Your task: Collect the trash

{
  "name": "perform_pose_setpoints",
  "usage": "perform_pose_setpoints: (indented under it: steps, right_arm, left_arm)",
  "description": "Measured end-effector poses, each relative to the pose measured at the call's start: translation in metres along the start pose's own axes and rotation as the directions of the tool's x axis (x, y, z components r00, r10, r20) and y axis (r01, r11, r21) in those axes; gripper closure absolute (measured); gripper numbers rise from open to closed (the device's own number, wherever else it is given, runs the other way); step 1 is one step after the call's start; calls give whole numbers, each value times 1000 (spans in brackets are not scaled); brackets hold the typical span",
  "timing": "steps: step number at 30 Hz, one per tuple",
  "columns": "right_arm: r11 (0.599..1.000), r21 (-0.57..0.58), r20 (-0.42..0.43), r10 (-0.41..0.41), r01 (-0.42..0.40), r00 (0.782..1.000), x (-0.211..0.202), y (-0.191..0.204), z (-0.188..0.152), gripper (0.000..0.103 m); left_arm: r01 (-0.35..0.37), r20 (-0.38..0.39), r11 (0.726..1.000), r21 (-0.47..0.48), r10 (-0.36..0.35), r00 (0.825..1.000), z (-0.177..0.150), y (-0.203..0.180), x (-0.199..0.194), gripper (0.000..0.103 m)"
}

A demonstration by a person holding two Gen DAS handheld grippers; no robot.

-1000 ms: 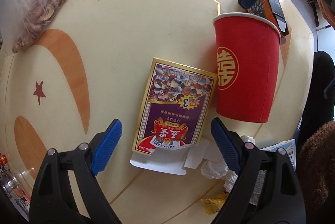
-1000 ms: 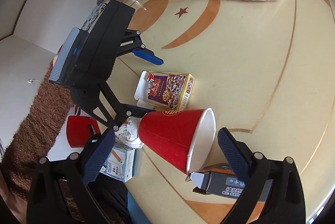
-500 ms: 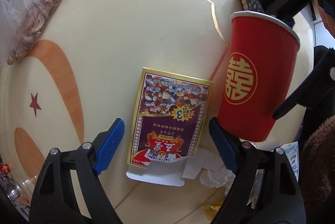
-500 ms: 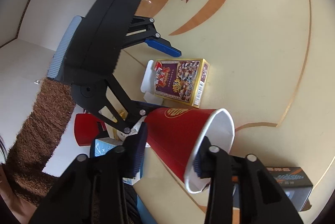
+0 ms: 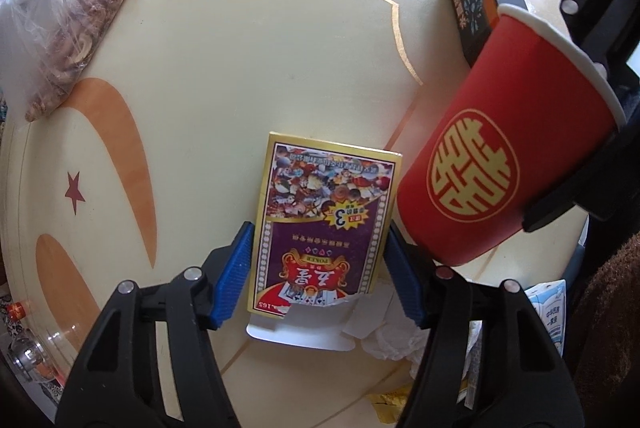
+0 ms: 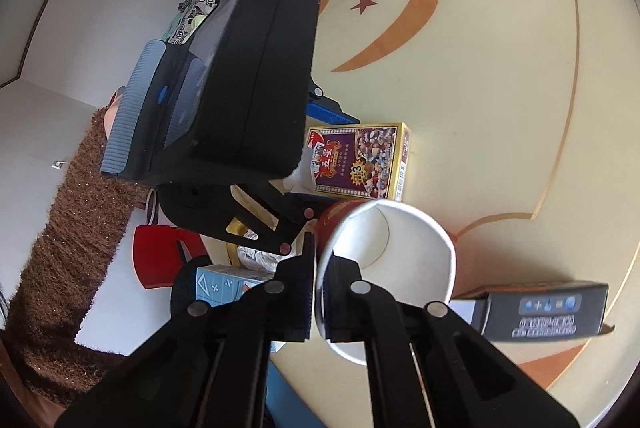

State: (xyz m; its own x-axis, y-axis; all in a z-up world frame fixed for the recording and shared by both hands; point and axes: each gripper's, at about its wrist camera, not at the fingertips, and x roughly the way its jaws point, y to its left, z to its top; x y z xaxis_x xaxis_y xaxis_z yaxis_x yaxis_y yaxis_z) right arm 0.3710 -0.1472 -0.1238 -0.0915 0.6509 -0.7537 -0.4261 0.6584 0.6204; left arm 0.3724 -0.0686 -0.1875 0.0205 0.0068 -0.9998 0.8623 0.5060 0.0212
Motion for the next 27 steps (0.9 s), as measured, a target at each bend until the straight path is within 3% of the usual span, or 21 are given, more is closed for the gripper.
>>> perform_pose_setpoints:
  steps: [11,16,27]
  right_arm:
    - [998,20,79,-62,61,995,-27,25,-15,100]
    - [996,29,137,-89,86,986,-49,32,-19,100]
    - [985,50,277,-172,165,945,-102,62,-36,100]
  left_arm:
    - [-88,-12,979,-181,88,996,-5,9,-12,40]
    - [-82,2,953,-291,87,996,-4,13,-36,40]
    - [-68,91,919,-389,111,990,-23,19,-107,40]
